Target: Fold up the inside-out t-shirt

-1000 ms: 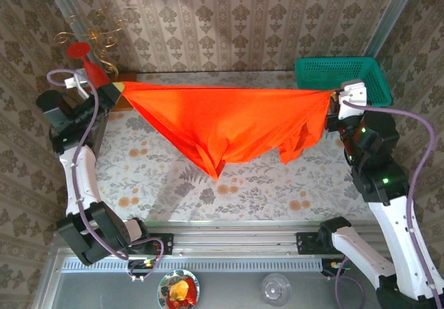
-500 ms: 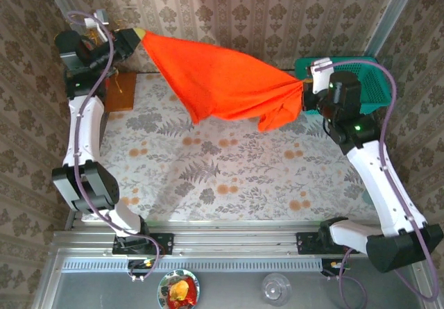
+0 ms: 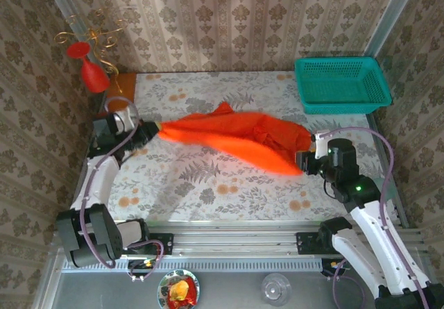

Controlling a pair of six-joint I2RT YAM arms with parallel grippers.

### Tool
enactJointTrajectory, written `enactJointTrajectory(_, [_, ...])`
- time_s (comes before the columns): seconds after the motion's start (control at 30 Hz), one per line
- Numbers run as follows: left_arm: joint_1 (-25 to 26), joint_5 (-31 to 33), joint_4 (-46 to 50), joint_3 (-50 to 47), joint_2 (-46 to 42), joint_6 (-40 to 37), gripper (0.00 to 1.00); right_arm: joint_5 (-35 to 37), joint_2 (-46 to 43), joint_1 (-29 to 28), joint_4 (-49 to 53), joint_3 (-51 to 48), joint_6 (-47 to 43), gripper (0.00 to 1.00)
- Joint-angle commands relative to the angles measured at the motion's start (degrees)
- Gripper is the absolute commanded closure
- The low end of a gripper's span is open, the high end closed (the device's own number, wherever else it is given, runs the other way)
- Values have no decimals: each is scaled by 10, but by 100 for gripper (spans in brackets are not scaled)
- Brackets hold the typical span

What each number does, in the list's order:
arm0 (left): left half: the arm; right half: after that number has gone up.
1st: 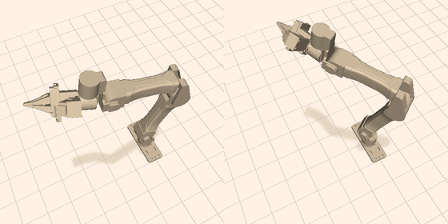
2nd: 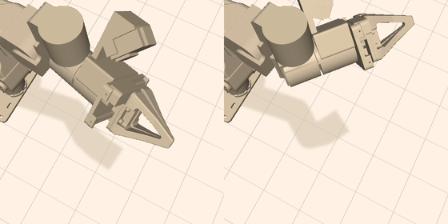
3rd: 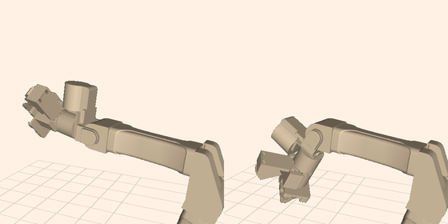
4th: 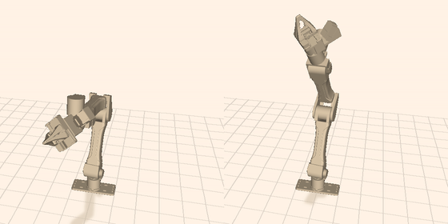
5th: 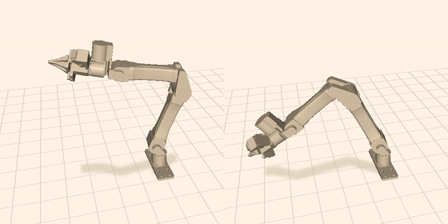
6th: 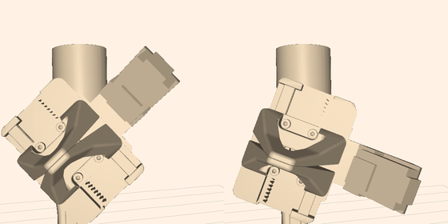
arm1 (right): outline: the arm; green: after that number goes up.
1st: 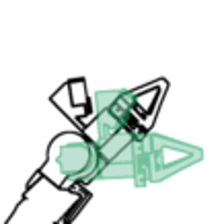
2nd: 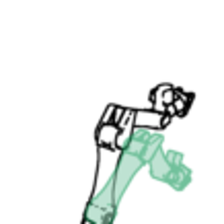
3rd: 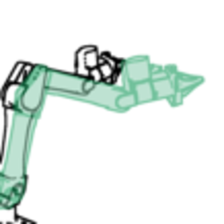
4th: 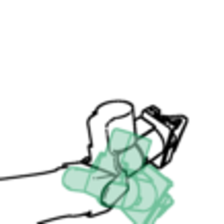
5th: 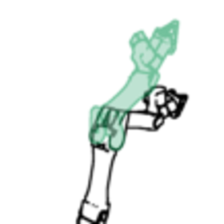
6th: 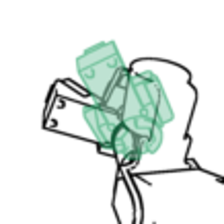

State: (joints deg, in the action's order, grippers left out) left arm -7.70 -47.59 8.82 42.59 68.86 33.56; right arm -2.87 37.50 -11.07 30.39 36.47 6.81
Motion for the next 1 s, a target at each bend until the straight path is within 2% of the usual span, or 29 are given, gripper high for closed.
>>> enactJointTrajectory(0.0, [-5, 28, 27, -21, 7, -67, 100, -12, 6, 0, -32, 0, 70, 47])
enactJointTrajectory(0.13, [-5, 38, 44, -20, 20, -90, 100, -7, 79, 0, -38, 7, 115, 48])
enactJointTrajectory(0.27, [-6, 49, 58, -12, 23, -105, 100, -15, 160, 0, -51, 20, 171, 59])
enactJointTrajectory(0.37, [-6, 43, 58, -5, 31, -106, 100, -70, 232, 1, -74, 42, 210, 69])
enactJointTrajectory(0.47, [-6, 39, 60, 1, 32, -107, 100, -123, 320, -8, -65, 94, 226, 74])
enactJointTrajectory(0.73, [-6, 29, 57, 4, 31, -107, 100, -118, 533, -83, -109, 230, 235, 68])
enactJointTrajectory(0.87, [-6, 23, 55, 4, 23, -101, 100, -69, 614, -92, -97, 293, 248, 60])
enactJointTrajectory(0.97, [-8, 12, 49, 2, 16, -92, 100, -69, 662, -93, -114, 319, 261, 59])
